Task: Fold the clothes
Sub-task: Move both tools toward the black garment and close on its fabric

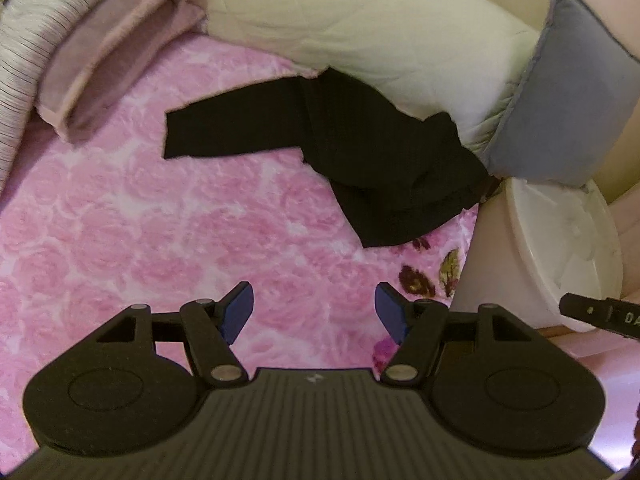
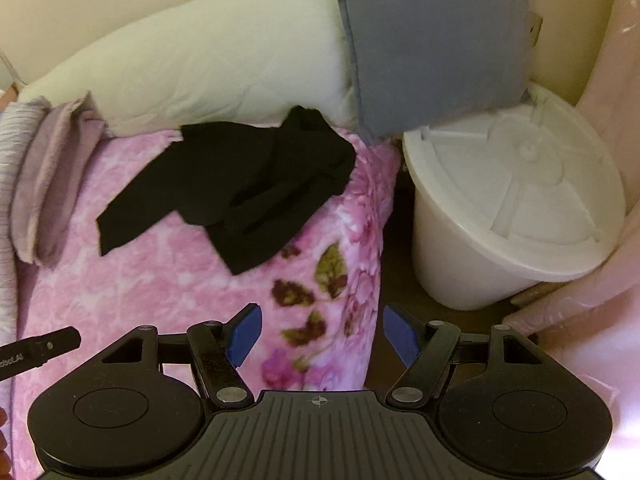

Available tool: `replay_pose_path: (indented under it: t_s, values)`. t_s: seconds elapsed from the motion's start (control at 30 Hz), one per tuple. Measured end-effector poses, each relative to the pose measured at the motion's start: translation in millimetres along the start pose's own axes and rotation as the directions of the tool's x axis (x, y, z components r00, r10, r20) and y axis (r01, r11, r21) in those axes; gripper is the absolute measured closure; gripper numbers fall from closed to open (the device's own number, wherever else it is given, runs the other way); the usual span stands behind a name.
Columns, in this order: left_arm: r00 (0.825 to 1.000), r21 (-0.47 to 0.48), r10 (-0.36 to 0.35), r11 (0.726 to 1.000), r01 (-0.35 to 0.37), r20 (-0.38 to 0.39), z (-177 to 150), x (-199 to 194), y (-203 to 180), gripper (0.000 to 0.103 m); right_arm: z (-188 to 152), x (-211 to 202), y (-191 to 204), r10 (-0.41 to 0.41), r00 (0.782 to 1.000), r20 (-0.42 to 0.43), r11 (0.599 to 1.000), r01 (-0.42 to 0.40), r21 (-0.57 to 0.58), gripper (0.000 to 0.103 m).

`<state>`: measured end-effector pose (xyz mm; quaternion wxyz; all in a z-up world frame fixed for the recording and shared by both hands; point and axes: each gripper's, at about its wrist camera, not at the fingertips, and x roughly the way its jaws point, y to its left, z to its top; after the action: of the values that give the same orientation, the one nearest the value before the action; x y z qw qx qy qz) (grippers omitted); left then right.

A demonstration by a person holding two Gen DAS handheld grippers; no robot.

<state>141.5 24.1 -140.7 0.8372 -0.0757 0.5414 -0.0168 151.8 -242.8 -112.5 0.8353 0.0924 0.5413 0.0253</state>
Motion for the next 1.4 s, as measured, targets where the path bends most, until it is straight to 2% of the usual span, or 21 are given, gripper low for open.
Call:
replay_pose_path:
  t_s: [0.13,0.33,0.5,0.63,0.8,0.97,1.2,1.23,1.27,1.3,1.33,1.37,1.4]
  values:
    - [0.998,-0.064,-0.030,0.998,0.026,-0.055,26,45,-7,0.039,29,44,-14,-0.003,0.999,-0.051,1.000,0.004,0.006,0.031]
    - [0.996,-0.126,-0.010,0.992,-0.002,-0.094,58,103,-9,0.039,69,101,-23,0.008,0.995,-0.102,1.000,-0.007,0.013,0.031]
    - [0.992,-0.208,-0.031,0.978,0.005,-0.122,81,151,-5,0.039,96,147,-36,0.030,0.989,-0.146,0.993,-0.014,0.113,0.031]
    - [0.991,-0.235,-0.027,0.972,-0.005,-0.132,95,182,-7,0.039,115,181,-50,0.058,0.984,-0.169,0.978,-0.022,0.206,0.031]
    - [0.991,-0.272,-0.022,0.962,-0.015,-0.132,107,215,-7,0.039,132,216,-60,0.103,0.982,-0.161,0.950,-0.049,0.309,0.031]
    - [0.992,-0.357,-0.032,0.934,-0.014,-0.122,114,244,-1,0.039,144,244,-67,0.126,0.984,-0.128,0.911,-0.063,0.408,0.031]
    - [0.992,-0.521,-0.093,0.853,0.036,-0.084,113,276,14,0.041,145,278,-71,0.165,0.980,-0.109,0.854,-0.087,0.512,0.031]
    - [0.991,-0.530,-0.115,0.846,0.059,-0.074,113,277,14,0.055,145,281,-70,0.173,0.979,-0.104,0.851,-0.096,0.517,0.031]
    - [0.988,-0.539,-0.138,0.839,0.082,-0.063,112,278,14,0.084,144,284,-70,0.181,0.979,-0.098,0.847,-0.104,0.521,0.039]
    - [0.986,-0.547,-0.160,0.831,0.105,-0.053,112,279,15,0.095,144,286,-68,0.193,0.977,-0.089,0.848,-0.120,0.516,0.054]
    - [0.983,-0.555,-0.181,0.822,0.128,-0.042,111,280,15,0.100,146,284,-65,0.210,0.975,-0.079,0.859,-0.145,0.491,0.079]
    - [0.984,-0.548,-0.179,0.825,0.140,-0.017,111,271,17,0.103,148,279,-61,0.217,0.973,-0.074,0.873,-0.160,0.460,0.087]
    - [0.985,-0.538,-0.172,0.830,0.150,0.010,111,261,20,0.103,150,273,-57,0.215,0.974,-0.070,0.890,-0.166,0.424,0.090]
